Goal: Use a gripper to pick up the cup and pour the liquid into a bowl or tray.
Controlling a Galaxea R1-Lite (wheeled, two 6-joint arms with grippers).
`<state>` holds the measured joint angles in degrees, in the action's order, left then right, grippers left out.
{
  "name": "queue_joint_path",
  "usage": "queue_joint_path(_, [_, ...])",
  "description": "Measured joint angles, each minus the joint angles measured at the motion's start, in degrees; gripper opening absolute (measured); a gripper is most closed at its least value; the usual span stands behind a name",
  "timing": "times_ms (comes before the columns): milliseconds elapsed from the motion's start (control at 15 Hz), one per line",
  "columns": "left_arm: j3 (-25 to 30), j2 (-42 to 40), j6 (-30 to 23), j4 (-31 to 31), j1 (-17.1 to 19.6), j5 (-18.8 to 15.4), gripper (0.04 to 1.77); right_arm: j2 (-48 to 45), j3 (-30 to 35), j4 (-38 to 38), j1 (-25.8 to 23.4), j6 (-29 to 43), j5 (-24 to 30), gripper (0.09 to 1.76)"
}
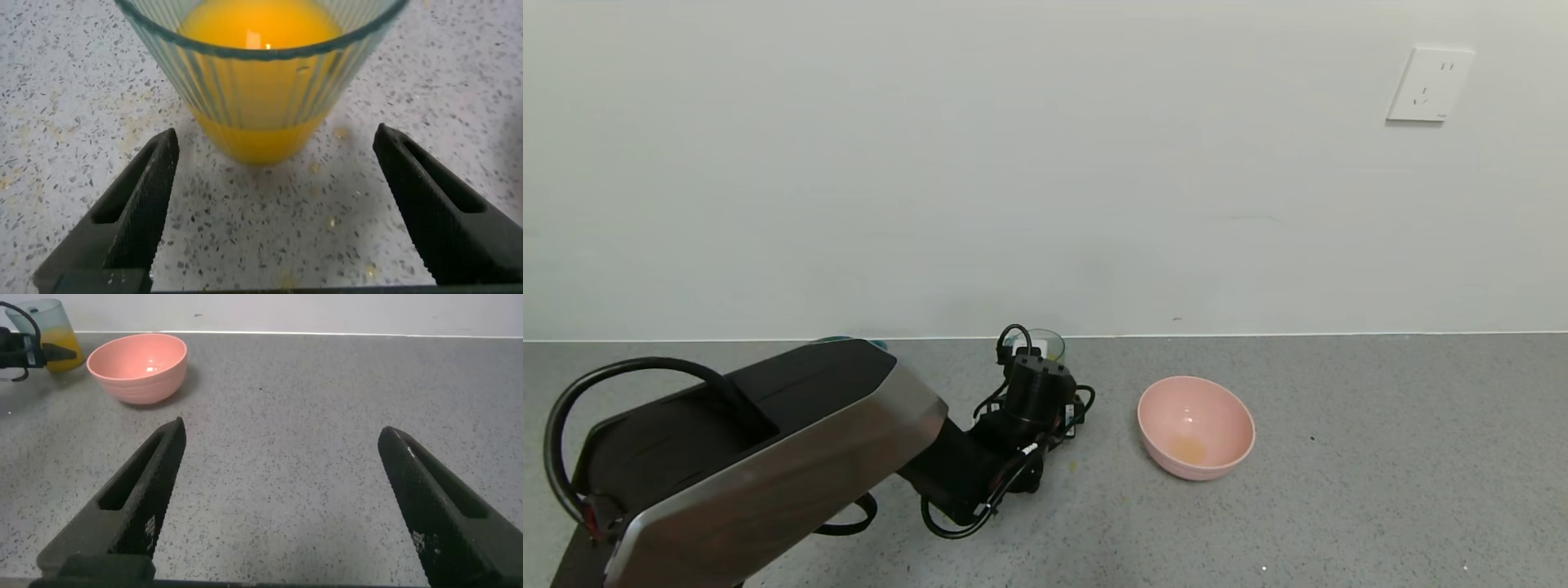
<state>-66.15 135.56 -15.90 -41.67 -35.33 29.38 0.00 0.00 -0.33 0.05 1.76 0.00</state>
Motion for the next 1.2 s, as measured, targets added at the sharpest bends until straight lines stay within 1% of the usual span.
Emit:
queue_joint_path(400, [-2.78,2.58,0.41,-0.3,0.99,0.24,1.72,0.0,0.0,0.0,0.02,-0.02,0.0,1.71])
queue_joint_path(533, [-3.17,3.19,1.55,-2.35,1.05,1.16,1.72,0.0,0.0,0.0,-0.02,0.0,0.0,1.71])
queue_joint_path(733, [-3.47,4.18,2.54,-6.42,1.12,1.33,1.72,0.0,0.0,0.0,0.0,0.0,0.0,1.71])
queue_joint_path(1200, [-6.49,6.03,4.3,-7.12,2.1,1.55,1.72,0.0,0.0,0.0,0.02,0.0,0.0,1.71])
